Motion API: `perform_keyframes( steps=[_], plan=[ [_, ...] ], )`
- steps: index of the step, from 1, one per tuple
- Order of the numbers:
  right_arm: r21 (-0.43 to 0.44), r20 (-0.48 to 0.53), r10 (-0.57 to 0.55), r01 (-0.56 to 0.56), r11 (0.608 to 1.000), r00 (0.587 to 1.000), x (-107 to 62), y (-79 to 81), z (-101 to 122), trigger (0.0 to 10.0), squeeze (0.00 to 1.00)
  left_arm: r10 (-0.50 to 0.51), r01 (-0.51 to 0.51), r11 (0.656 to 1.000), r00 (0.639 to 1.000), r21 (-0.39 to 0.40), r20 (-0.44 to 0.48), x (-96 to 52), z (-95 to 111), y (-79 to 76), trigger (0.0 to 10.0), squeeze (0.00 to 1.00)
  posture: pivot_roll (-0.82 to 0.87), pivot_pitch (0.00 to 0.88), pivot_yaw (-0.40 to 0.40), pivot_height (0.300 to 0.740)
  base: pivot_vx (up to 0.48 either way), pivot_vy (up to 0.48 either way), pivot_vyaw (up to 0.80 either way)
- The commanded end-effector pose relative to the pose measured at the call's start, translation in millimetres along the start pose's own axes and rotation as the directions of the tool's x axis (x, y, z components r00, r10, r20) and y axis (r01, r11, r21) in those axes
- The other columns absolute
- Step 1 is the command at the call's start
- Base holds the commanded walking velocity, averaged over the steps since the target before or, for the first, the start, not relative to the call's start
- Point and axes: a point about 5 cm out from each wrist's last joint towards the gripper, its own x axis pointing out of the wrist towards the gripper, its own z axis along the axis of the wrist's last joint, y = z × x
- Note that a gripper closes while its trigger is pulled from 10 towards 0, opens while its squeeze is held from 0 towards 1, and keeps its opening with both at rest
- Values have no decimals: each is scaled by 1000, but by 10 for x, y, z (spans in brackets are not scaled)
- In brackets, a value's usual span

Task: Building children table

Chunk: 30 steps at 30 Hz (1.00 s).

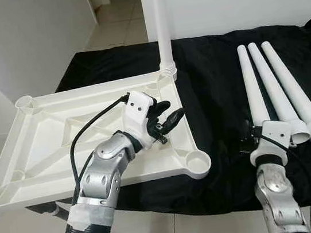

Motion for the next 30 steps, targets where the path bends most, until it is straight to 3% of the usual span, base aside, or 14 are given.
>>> perform_keyframes(
  steps=[1, 11, 19, 20, 21, 30],
  plan=[
    [28, -45, 29, -28, 999, 999, -7, 58, -77, 10000, 0, 161, -162, 987, 987, -3, -13, -47, -14, 94, 10000, 0, -65, 13, 106, 740, 0, 0, 0],
    [82, -85, 84, -78, 994, 993, 154, 92, -137, 10000, 0, 192, -192, 981, 981, -11, -10, -45, 11, 117, 10000, 0, -64, 17, 105, 740, 0, 0, 0],
    [106, -99, 165, -154, 982, 981, 151, 210, -185, 10000, 0, 229, -230, 973, 973, -6, -14, -60, 30, 174, 10000, 0, -58, 29, 102, 740, 0, 0, 0],
    [107, -103, 184, -173, 979, 978, 144, 233, -189, 2549, 0, 233, -233, 973, 972, -2, -15, -61, 33, 177, 10000, 0, -58, 29, 102, 740, 0, 0, 0],
    [111, -104, 192, -181, 977, 976, 139, 242, -196, 0, 0, 235, -236, 972, 972, -1, -17, -64, 35, 182, 10000, 0, -57, 25, 100, 740, 0, 0, 0],
    [98, -138, 207, -194, 976, 969, 82, 249, -274, 0, 0, 229, -229, 973, 973, -13, -23, -83, 25, 161, 10000, 0, -49, 35, 86, 740, 0, 0, 0]
  ],
)
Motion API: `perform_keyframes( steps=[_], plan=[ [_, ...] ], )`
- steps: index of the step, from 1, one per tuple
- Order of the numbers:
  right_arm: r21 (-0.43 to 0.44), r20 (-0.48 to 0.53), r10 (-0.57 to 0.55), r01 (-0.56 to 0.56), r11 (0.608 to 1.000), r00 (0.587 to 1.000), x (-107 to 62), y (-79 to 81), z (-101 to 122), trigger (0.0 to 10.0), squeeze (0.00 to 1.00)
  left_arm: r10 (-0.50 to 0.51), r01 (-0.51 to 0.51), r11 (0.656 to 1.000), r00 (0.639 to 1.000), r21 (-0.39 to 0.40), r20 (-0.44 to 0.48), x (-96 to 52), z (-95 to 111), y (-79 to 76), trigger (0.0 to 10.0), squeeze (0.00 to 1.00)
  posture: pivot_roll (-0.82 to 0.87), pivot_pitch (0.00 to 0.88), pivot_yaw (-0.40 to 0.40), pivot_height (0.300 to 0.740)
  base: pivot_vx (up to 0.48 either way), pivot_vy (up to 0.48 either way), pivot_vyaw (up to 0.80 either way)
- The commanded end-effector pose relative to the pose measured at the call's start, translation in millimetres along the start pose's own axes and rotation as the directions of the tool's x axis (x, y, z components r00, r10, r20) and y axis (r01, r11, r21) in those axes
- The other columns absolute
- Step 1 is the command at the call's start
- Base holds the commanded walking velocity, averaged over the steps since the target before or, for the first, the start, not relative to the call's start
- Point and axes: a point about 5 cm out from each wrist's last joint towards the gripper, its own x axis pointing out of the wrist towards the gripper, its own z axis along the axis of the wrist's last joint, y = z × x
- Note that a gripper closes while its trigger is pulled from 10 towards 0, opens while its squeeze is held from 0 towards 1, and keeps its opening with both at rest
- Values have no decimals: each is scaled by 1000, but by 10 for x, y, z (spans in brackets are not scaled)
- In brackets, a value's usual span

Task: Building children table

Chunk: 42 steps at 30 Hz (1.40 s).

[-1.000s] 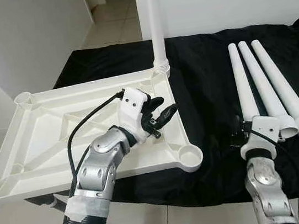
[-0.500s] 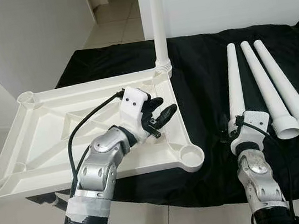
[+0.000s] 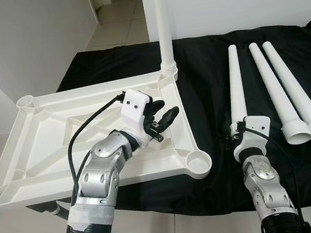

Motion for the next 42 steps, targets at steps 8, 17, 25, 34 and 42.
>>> perform_keyframes(
  steps=[8, 17, 25, 34, 42],
  plan=[
    [-7, -81, -111, 111, 994, 990, -77, -41, -198, 10000, 0, 134, -133, 991, 991, -23, 9, -67, -21, 84, 10000, 0, -41, 30, 82, 740, 0, 0, 0],
    [20, 10, 16, -17, 1000, 1000, -50, 27, -74, 0, 0, 66, -66, 998, 997, 6, -40, -64, -88, 107, 10000, 0, -53, 0, 84, 740, 0, 0, 0],
    [4, 157, 43, -44, 999, 987, 3, 72, 173, 10000, 0, 43, -43, 995, 999, -92, -3, -9, -24, 114, 10000, 1000, -48, 0, 84, 740, 0, 0, 0],
    [-29, 399, 81, -76, 997, 913, 33, 57, 632, 10000, 0, -5, -1, 985, 999, -175, -37, 41, 81, 248, 10000, 0, -53, 0, 70, 740, 0, 0, 0],
    [-108, 585, 131, -83, 991, 800, 166, 161, 1123, 10000, 0, -52, 50, 979, 999, -196, -5, 208, 369, 439, 10000, 0, -57, 0, 63, 740, 0, 0, 0]
  ],
)
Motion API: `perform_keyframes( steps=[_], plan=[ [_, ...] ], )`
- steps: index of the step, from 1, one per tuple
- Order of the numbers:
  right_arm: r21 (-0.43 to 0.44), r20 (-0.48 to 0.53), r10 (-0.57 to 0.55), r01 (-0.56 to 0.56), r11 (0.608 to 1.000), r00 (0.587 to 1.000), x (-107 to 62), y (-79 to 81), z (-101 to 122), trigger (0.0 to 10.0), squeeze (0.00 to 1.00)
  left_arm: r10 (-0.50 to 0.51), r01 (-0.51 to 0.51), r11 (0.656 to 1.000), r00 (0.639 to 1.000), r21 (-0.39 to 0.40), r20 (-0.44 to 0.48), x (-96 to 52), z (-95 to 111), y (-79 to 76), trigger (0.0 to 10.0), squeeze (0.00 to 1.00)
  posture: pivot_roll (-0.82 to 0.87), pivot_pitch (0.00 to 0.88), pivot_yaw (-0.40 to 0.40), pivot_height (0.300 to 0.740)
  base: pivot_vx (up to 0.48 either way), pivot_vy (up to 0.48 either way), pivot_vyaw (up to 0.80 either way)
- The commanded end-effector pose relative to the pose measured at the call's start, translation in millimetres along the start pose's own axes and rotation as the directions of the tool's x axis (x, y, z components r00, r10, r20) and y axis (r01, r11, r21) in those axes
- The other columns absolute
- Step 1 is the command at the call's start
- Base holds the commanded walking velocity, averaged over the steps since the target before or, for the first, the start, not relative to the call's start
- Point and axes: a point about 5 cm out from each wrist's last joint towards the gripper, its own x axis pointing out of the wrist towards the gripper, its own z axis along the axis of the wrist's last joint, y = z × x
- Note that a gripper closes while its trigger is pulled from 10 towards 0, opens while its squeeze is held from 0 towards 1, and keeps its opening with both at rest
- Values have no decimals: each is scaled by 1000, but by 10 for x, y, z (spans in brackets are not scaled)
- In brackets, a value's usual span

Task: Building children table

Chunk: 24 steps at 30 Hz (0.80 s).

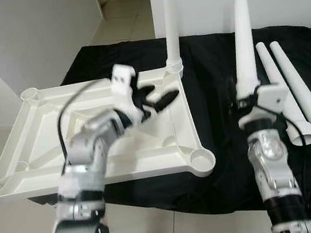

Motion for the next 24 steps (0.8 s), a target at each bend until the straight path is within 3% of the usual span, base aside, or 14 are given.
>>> perform_keyframes(
  steps=[1, 4, 7, 9, 11, 13, 16, 18, 21, 24],
  plan=[
    [-18, 55, 21, -20, 1000, 998, 69, 47, 73, 10000, 0, -19, 19, 1000, 1000, 13, -23, -11, -21, 54, 10000, 0, -57, 0, 63, 740, 0, 0, 0],
    [-27, 108, 42, -40, 999, 993, 194, 113, 140, 10000, 0, 11, -9, 999, 999, 39, -39, 38, 17, 122, 10000, 0, -60, 0, 73, 740, 0, 0, 0],
    [-37, 156, 60, -55, 998, 986, 276, 170, 216, 10000, 0, 1, -1, 1000, 999, 6, -41, 64, 71, 143, 10000, 0, -63, 0, 73, 740, 0, 0, 0],
    [-48, 196, 95, -87, 995, 976, 314, 247, 280, 10000, 0, -56, 54, 995, 998, -86, -16, 78, 165, 147, 10000, 0, -68, 0, 75, 740, 0, 0, 0],
    [-48, 196, 95, -87, 995, 976, 314, 247, 280, 10000, 0, -56, 54, 995, 998, -86, -16, 78, 165, 147, 10000, 0, -68, 0, 75, 740, 0, 0, 0],
    [-71, 228, 141, -128, 989, 963, 307, 324, 316, 10000, 0, -122, 124, 977, 992, -176, 19, 81, 271, 154, 10000, 0, -68, 0, 74, 740, 0, 0, 0],
    [-80, 237, 159, -144, 986, 958, 298, 348, 326, 10000, 0, -151, 156, 966, 988, -205, 36, 79, 312, 151, 10000, 0, -68, 0, 74, 740, 0, 0, 0],
    [-99, 273, 200, -180, 979, 941, 297, 403, 387, 10000, 0, -258, 267, 931, 964, -249, 67, 63, 425, 118, 10000, 0, -73, 0, 79, 740, 0, 0, 0],
    [-116, 308, 235, -209, 971, 922, 311, 450, 457, 10000, 0, -365, 377, 884, 926, -276, 97, 28, 509, 104, 10000, 0, -72, 0, 81, 740, 0, 0, 0],
    [-120, 325, 253, -226, 967, 911, 313, 476, 488, 10000, 0, -385, 393, 878, 919, -271, 84, 24, 504, 124, 10000, 0, -65, 0, 79, 740, 0, 0, 0]
  ],
)
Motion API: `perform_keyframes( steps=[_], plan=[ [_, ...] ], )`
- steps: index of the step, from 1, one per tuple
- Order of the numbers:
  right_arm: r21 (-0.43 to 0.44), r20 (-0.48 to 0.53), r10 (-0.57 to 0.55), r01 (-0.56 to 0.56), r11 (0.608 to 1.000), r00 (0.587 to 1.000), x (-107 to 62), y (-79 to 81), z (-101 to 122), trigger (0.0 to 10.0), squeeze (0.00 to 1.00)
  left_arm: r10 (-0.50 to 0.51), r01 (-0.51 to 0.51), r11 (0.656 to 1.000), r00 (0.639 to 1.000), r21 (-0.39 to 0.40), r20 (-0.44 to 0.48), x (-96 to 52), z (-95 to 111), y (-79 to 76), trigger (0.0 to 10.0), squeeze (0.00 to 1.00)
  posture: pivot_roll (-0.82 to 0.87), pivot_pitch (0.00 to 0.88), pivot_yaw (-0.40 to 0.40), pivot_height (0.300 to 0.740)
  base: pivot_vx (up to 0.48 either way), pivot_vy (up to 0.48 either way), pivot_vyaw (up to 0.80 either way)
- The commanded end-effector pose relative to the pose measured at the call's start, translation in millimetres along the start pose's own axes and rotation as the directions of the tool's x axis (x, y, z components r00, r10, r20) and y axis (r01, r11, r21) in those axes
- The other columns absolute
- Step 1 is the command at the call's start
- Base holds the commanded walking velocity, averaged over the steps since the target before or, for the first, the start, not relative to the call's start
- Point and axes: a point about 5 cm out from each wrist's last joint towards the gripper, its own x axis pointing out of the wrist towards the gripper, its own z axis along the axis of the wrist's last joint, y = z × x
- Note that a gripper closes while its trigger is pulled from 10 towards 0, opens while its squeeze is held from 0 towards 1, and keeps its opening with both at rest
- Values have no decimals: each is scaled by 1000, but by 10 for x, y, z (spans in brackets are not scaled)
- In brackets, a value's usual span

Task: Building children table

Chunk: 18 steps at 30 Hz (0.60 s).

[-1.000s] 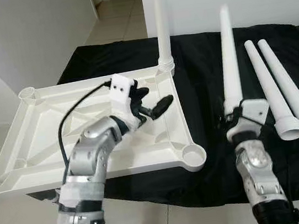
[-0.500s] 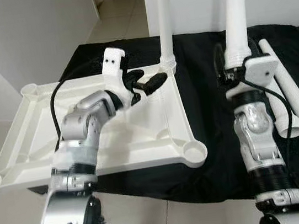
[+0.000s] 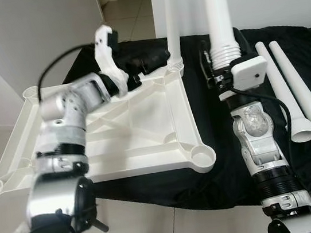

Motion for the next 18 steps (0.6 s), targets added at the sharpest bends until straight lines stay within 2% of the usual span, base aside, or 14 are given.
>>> perform_keyframes(
  steps=[1, 8, 12, 17, 18],
  plan=[
    [-4, 72, 28, -28, 1000, 997, 65, 47, 118, 10000, 0, -328, 328, 945, 944, -6, -19, -51, -7, -126, 10000, 0, -65, 0, 79, 740, 0, 0, 0],
    [-22, 111, 100, -98, 995, 989, 67, 137, 191, 10000, 0, -344, 343, 939, 938, -32, -48, -45, 37, -91, 10000, 0, -61, 0, 79, 740, 0, 0, 0],
    [-19, 107, 164, -163, 987, 981, 19, 226, 185, 10000, 0, -367, 366, 924, 930, -111, 5, -58, 154, -68, 10000, 0, -65, 0, 84, 740, 0, 0, 0],
    [-18, 103, 175, -174, 985, 979, 4, 244, 175, 10000, 0, -372, 372, 920, 928, -126, 22, -64, 184, -65, 10000, 0, -66, 0, 85, 740, 0, 0, 0],
    [-11, 88, 189, -189, 982, 978, -30, 266, 150, 10000, 0, -395, 398, 906, 917, -145, 47, -89, 233, -75, 10000, 0, -65, 0, 84, 740, 0, 0, 0]
  ],
)
